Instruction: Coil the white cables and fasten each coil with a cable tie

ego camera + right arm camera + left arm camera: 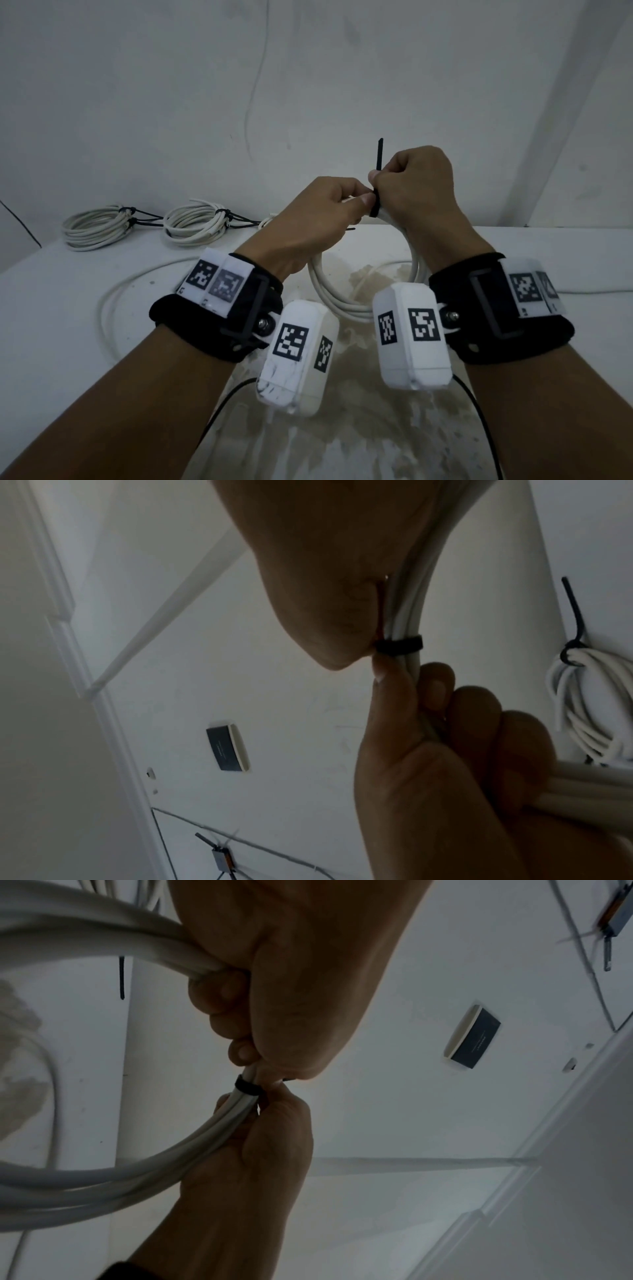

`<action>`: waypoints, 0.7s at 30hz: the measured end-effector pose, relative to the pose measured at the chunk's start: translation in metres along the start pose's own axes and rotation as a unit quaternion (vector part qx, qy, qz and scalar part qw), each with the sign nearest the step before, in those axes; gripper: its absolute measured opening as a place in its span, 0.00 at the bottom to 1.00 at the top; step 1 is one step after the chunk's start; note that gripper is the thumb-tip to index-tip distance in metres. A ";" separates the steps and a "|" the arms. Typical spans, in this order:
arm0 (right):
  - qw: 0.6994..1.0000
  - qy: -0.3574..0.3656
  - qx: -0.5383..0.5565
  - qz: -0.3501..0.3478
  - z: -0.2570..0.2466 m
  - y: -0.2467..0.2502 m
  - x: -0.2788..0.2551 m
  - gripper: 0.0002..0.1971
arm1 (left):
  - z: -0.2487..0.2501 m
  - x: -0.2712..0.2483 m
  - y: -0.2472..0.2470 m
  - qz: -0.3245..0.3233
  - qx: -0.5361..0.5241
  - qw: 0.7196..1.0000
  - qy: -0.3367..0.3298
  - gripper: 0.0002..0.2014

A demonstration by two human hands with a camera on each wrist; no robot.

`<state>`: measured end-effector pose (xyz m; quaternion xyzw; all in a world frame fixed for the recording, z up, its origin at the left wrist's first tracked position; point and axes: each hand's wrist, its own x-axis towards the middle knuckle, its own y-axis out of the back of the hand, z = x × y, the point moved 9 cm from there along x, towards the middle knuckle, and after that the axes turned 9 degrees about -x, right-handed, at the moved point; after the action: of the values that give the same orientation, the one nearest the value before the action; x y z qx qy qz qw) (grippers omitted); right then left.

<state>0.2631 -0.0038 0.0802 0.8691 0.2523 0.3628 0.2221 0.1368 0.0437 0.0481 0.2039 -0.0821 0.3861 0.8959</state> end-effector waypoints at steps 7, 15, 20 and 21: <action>0.975 -0.133 0.163 -0.071 0.050 0.000 0.002 0.21 | -0.008 -0.007 -0.025 -0.036 -0.023 0.998 0.035 0.10; 0.902 -0.063 0.200 -0.378 -0.013 -0.027 -0.048 0.25 | 0.017 -0.009 0.018 0.029 0.028 0.998 0.050 0.12; 0.867 -0.065 0.280 -0.407 -0.049 -0.032 -0.057 0.20 | 0.035 -0.025 0.052 0.024 -0.025 0.997 0.072 0.07; 0.868 -0.060 0.280 -0.406 -0.056 -0.030 -0.058 0.20 | 0.036 -0.029 0.059 0.024 -0.045 0.996 0.071 0.06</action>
<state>0.1780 -0.0036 0.0686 0.7355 0.6605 0.1018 0.1117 0.0745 0.0457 0.0900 0.1333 -0.0403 0.4171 0.8982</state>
